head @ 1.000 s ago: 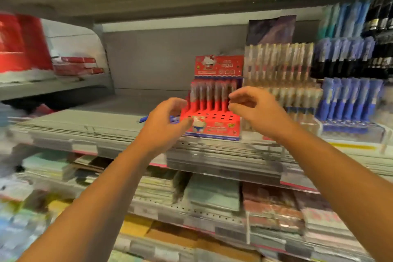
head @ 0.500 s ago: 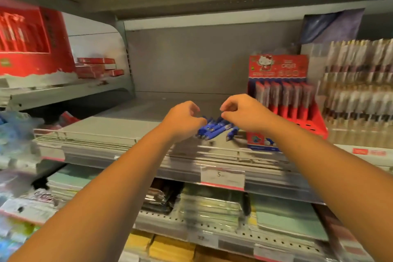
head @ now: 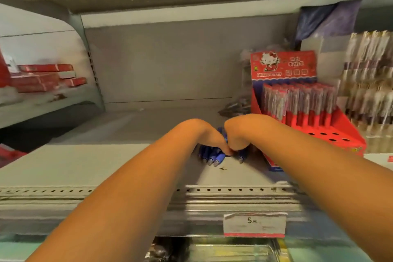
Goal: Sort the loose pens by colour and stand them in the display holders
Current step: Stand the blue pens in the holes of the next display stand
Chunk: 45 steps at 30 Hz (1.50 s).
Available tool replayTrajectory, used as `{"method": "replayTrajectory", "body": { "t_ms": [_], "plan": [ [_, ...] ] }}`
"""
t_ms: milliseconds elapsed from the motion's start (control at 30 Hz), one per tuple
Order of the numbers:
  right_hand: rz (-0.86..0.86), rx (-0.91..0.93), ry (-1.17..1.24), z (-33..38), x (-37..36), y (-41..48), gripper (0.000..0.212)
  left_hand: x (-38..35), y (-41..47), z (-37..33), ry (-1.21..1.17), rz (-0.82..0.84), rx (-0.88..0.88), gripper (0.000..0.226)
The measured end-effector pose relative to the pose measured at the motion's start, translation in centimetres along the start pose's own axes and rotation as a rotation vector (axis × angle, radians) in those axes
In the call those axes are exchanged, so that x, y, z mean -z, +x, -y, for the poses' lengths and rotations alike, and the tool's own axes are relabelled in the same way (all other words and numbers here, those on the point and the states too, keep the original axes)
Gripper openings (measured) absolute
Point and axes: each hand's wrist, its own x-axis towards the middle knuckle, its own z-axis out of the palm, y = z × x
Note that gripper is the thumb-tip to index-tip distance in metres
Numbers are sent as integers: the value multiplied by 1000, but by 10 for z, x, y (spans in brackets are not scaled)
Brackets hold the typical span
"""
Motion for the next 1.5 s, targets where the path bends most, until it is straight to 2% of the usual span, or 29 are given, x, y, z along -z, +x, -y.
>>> {"method": "replayTrajectory", "body": {
  "t_ms": [67, 167, 333, 433, 500, 567, 633, 700, 833, 900, 933, 1000, 1033, 1100, 1267, 1500],
  "plan": [
    [-9, -53, 56, 1, -2, 1, 21, 3, 3, -4, 68, 105, -34, 48],
    [-49, -134, 127, 4, -6, -1, 15, 6, 10, -1, 129, 160, -47, 45],
    [-196, -241, 323, 8, -8, -13, 11, 5, 19, 9, 156, 11, -49, 22],
    [-291, -286, 513, 5, -12, -19, 15, 5, 22, 9, 223, 6, -84, 31],
    [-391, -270, 650, 3, -15, -23, 10, 4, 20, 8, 279, -15, -90, 27],
    [-483, -241, 772, 1, -18, -32, 19, 3, 14, 5, 356, -77, -117, 21],
    [-549, -199, 891, -1, -20, -38, 19, 1, 12, 6, 359, -93, -130, 22],
    [-599, -153, 1021, -5, -22, -46, 22, 1, 9, 8, 241, -90, -121, 25],
    [-729, -60, 1284, -19, -18, -68, 25, 8, -5, 14, -249, -252, -188, 38],
    [-801, -6, 1445, -29, -15, -82, 30, 12, -17, 10, -501, -359, -267, 20],
    [-833, 24, 1529, -35, -15, -90, 34, 13, -24, 5, -618, -420, -325, 14],
    [-900, 73, 1659, -51, -15, -107, 41, 13, -38, -10, -793, -511, -500, 31],
    [-930, 85, 1692, -60, -15, -116, 42, 11, -45, -21, -868, -530, -591, 33],
    [-959, 102, 1705, -82, -19, -137, 39, 2, -63, -51, -999, -505, -759, 24],
    [-986, 133, 1714, -146, -41, -190, 23, -37, -85, -144, -1126, -388, -957, 24],
    [-982, 90, 1731, -247, -82, -245, 5, -84, -82, -269, -1223, -386, -950, 17]
  ]
}}
